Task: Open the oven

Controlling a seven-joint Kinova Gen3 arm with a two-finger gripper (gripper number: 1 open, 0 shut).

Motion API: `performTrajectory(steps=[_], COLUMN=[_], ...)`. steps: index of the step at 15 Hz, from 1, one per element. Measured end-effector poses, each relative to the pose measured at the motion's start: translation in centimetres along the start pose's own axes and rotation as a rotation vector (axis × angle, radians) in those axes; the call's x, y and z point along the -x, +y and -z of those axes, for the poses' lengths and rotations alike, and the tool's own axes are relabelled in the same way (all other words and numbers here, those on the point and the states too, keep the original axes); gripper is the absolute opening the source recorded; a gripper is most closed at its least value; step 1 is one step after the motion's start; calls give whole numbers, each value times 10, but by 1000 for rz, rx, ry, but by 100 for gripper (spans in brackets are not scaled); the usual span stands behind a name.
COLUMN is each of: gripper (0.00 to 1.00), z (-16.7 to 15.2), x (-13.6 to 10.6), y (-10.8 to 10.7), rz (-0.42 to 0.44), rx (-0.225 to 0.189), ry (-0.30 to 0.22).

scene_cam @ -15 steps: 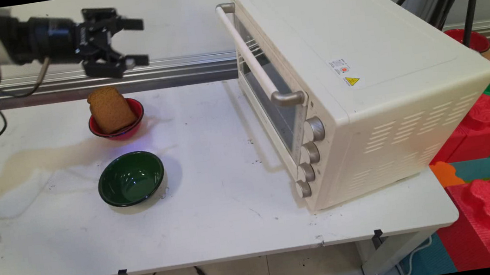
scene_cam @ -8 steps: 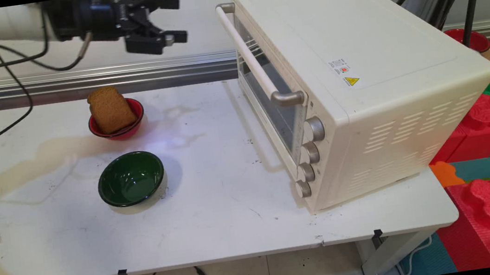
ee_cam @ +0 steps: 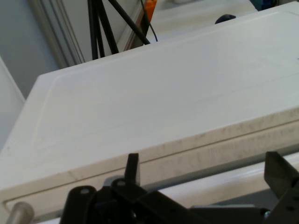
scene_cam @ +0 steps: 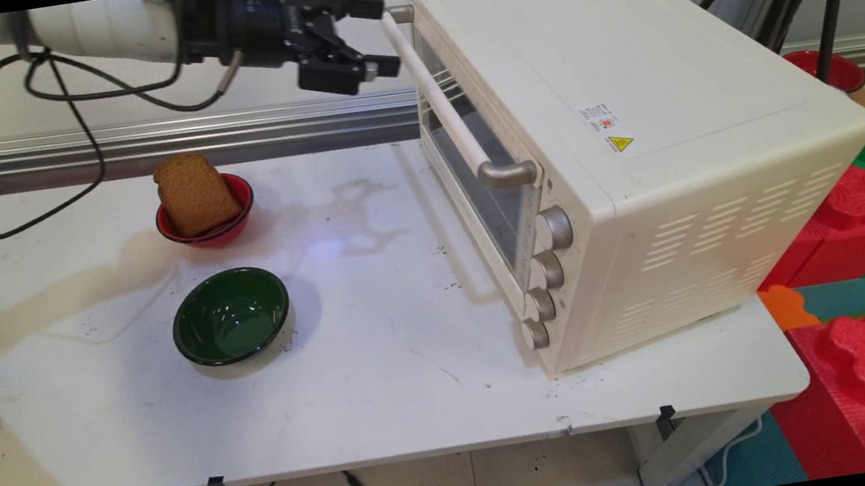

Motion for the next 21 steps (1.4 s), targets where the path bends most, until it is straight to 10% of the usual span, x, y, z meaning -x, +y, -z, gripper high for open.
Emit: performTrajectory(steps=[4,5,21], gripper=[100,0,0], z=[-23,-29,-57], x=[-3,-4,5], y=[1,0,-1], rz=[11,16,86], rx=[11,13,38], ry=[-12,-15,-87])
